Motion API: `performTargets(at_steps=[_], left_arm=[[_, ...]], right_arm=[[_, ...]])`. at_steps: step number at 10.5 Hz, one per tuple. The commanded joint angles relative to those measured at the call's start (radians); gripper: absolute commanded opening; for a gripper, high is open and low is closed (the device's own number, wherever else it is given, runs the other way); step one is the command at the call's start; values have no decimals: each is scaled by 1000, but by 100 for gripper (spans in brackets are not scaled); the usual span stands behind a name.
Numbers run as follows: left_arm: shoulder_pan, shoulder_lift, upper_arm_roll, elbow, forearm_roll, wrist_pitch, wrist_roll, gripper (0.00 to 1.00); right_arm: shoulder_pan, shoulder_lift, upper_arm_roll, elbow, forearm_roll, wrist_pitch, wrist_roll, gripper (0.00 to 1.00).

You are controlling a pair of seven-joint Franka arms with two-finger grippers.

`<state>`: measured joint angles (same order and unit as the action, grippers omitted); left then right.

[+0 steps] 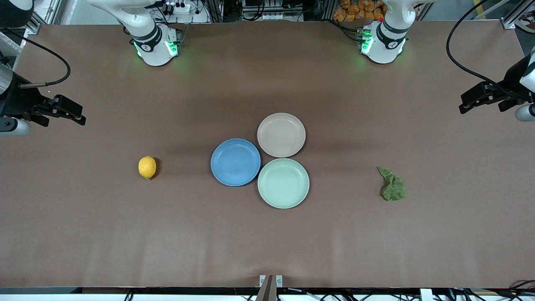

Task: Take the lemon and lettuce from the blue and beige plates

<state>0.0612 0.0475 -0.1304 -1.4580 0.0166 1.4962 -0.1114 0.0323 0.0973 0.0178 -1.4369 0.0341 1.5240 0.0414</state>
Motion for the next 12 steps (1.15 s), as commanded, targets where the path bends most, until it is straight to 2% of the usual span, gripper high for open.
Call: performTargets(at_steps=[1,6,12], left_arm=[[-20,-18,14,-24,23,13,26,100],[-18,-28,12,-67,19,45,26,100],[-12,-26,11,-62,9,52,19,100]], right_arm=[[3,-17,-9,-19,16,7,-9,100],[3,-14,-7,-19,16,5,-9,100],[3,-14,-9,-19,16,4,-9,100]])
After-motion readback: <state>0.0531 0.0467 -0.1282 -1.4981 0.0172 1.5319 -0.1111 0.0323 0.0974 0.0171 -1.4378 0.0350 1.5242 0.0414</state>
